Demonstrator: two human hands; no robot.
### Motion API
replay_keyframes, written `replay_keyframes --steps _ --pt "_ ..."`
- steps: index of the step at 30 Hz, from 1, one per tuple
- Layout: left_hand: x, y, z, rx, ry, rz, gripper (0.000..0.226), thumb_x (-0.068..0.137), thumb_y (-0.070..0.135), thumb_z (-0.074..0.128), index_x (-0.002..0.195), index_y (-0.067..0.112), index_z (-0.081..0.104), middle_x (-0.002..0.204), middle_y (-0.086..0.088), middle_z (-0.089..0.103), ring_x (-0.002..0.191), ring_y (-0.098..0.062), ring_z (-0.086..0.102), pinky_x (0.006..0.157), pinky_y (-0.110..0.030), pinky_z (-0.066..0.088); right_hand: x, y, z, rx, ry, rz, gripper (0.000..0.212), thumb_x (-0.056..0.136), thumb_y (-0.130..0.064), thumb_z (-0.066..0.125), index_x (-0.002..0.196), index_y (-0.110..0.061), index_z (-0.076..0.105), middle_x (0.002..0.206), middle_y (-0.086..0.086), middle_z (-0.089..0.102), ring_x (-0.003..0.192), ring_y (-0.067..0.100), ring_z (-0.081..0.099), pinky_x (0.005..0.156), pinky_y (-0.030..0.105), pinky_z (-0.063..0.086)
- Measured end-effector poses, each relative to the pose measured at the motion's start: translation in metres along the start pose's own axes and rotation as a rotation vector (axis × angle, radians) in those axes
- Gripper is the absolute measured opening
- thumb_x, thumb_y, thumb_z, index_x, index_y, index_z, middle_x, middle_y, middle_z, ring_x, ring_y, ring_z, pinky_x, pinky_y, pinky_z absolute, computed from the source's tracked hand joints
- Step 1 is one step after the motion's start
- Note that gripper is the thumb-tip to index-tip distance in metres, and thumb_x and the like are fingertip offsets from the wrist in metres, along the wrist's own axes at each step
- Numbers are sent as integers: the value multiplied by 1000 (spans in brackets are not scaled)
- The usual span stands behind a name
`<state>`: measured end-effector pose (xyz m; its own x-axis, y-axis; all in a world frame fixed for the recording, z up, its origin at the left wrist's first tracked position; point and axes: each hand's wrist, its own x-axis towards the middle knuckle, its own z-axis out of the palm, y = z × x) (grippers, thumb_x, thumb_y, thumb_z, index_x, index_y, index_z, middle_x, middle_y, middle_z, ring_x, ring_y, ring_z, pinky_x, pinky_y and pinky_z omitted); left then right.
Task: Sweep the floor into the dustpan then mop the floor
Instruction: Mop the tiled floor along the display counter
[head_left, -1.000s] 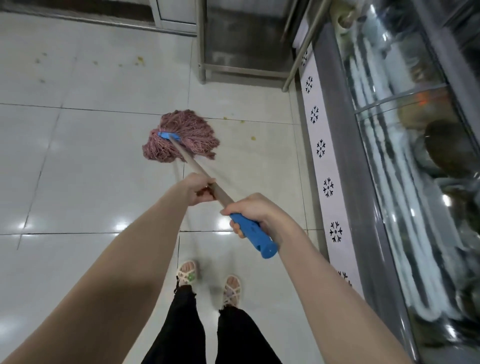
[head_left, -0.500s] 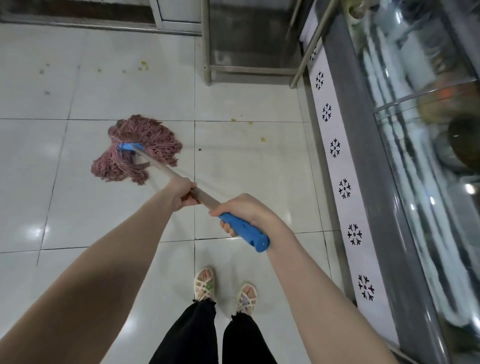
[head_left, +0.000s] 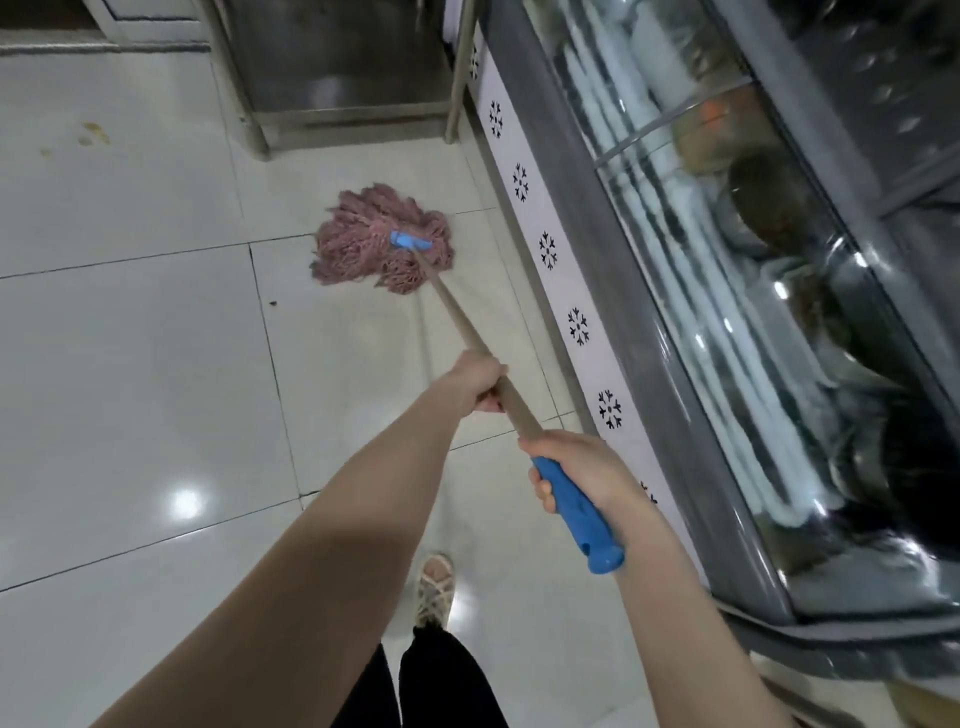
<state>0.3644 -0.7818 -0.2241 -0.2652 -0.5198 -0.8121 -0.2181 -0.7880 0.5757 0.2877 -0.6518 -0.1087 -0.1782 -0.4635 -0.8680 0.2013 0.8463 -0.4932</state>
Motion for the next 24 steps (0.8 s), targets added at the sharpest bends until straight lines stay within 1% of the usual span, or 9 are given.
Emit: replay_keyframes --steps 1,2,4,6,8,11,17,20,24 --pt "2 0 17 25 -31 -8 8 96 5 48 102 1 46 75 -10 53 63 -22 60 49 -35 56 -1 5 -11 31 22 6 12 87 -12 66 91 -6 57 58 9 49 37 12 43 37 18 37" --pt "3 -2 34 43 -63 -19 8 96 5 47 102 1 45 77 -11 54 69 -26 64 54 -37 58 -3 10 -21 53 41 15 12 88 -12 65 93 -7 56 58 9 49 37 12 42 37 18 36" --pt "4 -5 56 58 -118 -32 6 96 4 46 99 0 45 83 -15 57 86 -35 67 74 -46 58 -5 16 -37 72 65 34 10 89 -12 63 93 -8 55 57 9 48 37 13 41 37 19 36" --pt "4 -9 63 42 -146 -43 4 95 3 48 92 0 46 87 -17 56 94 -38 66 83 -50 55 -5 19 -43 71 69 54 9 89 -12 62 93 -8 54 56 9 48 36 13 41 38 18 37" --pt "4 -15 56 26 -148 -53 9 94 3 50 85 1 47 83 -16 55 90 -36 64 85 -50 54 -3 21 -39 60 52 73 10 88 -10 62 90 -7 53 55 10 48 35 15 41 38 18 38" --pt "-2 -22 27 1 -119 -54 11 95 3 50 84 2 49 81 -14 56 89 -34 62 87 -48 54 -2 23 -18 54 -2 87 12 86 -6 63 91 -7 52 54 11 48 33 16 41 37 18 38" --pt "-24 -33 -66 -55 -6 -42 9 95 6 52 88 0 51 85 -16 58 84 -31 64 72 -39 54 -5 16 50 -64 -153 81 16 87 -6 63 84 -7 48 53 10 47 32 16 42 37 18 39" --pt "-44 -43 -127 -79 93 -35 13 95 7 53 85 -1 51 88 -17 57 92 -32 63 80 -40 54 -9 16 102 -139 -232 60 16 87 -6 63 86 -7 48 54 10 48 31 16 44 36 19 40" --pt "-71 -64 -197 -105 208 -62 16 96 7 51 82 -1 51 102 -24 55 97 -33 59 84 -43 54 -12 27 159 -213 -340 23 16 86 -8 64 82 -6 49 53 9 49 33 15 46 36 19 39"
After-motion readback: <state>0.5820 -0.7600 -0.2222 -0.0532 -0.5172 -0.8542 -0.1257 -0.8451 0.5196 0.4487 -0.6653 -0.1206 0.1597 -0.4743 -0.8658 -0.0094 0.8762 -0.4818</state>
